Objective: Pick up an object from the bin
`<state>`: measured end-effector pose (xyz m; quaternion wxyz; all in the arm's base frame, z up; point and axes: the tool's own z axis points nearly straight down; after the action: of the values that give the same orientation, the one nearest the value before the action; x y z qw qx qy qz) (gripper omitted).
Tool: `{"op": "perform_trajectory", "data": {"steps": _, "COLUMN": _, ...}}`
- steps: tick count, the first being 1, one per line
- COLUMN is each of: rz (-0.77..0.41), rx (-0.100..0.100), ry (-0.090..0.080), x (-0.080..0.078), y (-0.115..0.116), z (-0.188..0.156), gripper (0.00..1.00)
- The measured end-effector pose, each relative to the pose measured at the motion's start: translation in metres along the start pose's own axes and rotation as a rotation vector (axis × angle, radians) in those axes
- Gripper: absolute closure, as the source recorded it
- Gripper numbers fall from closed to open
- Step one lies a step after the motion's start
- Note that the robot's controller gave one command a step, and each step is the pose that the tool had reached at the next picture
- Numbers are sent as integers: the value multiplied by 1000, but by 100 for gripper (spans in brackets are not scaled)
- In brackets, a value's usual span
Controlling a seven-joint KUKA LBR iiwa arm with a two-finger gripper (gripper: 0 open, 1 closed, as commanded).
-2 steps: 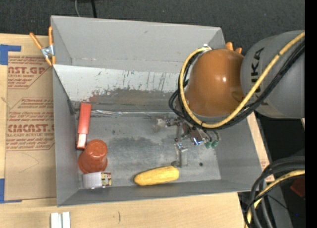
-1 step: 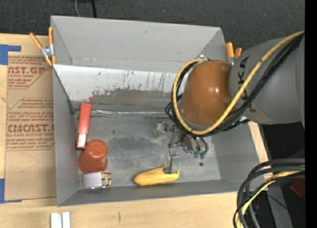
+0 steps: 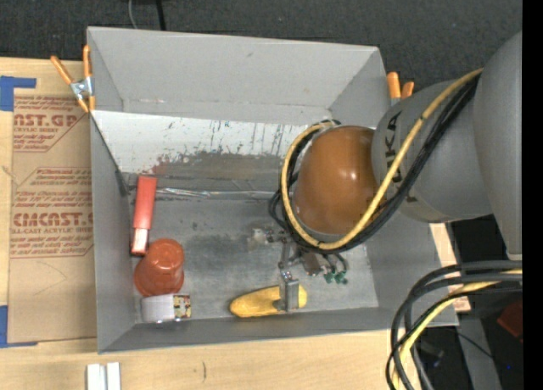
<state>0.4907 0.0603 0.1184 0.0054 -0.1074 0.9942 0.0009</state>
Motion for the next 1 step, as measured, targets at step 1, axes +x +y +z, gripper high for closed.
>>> {"op": "perform_trajectory", "data": {"steps": 1, "rz": 33, "rx": -2, "ry": 2, "x": 3, "y": -31, "z": 35, "gripper": 0}}
